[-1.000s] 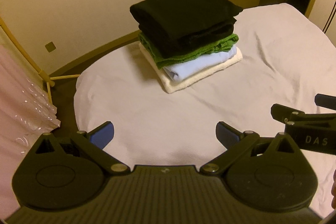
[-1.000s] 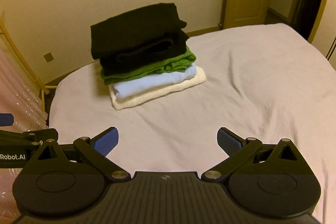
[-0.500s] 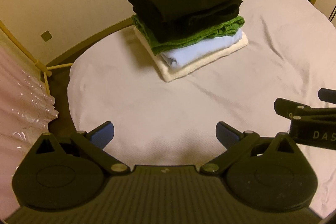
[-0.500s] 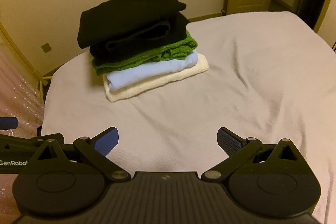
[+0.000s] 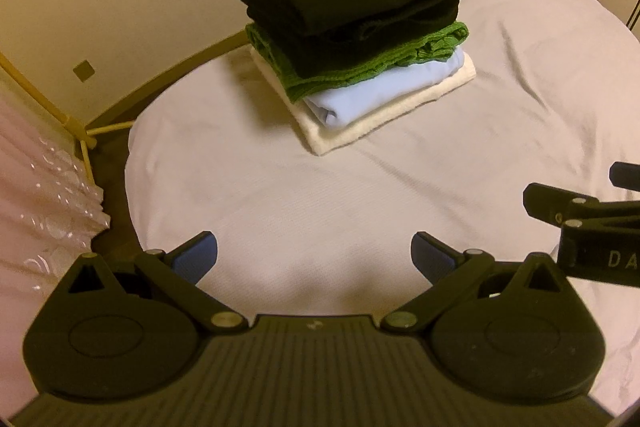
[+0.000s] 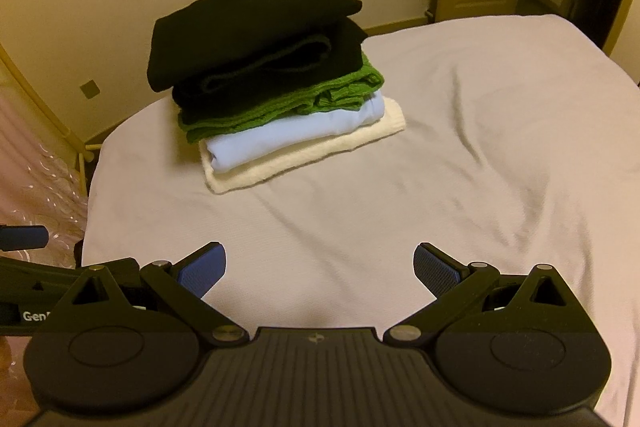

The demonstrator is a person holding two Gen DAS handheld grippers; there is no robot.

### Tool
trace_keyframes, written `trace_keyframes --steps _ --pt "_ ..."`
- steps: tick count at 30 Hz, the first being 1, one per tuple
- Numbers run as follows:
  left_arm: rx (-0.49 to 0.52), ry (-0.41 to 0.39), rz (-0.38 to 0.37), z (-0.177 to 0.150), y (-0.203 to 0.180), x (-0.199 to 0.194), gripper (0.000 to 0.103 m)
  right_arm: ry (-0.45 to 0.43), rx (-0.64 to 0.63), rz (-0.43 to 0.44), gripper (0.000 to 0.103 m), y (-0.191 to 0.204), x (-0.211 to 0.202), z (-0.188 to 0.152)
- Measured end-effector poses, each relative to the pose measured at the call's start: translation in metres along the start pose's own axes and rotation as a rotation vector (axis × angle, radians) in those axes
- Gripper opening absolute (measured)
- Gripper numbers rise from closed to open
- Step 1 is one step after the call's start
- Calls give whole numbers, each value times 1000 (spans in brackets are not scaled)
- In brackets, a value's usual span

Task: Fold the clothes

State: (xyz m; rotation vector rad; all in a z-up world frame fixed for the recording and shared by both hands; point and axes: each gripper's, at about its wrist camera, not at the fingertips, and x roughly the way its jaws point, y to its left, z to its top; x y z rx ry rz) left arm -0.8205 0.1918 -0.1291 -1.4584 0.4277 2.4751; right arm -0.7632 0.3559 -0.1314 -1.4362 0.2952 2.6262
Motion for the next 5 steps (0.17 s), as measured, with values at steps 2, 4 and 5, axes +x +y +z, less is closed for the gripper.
trace_keyframes --steps 2,4,5 --pt "2 -9 0 -1 2 -3 102 -3 2 1 103 3 -3 0" --pt "-4 -5 -11 -1 5 -5 102 -11 7 2 103 6 -7 -1" --pt "-8 -1 -15 0 8 -7 102 -15 9 2 103 7 -10 -1"
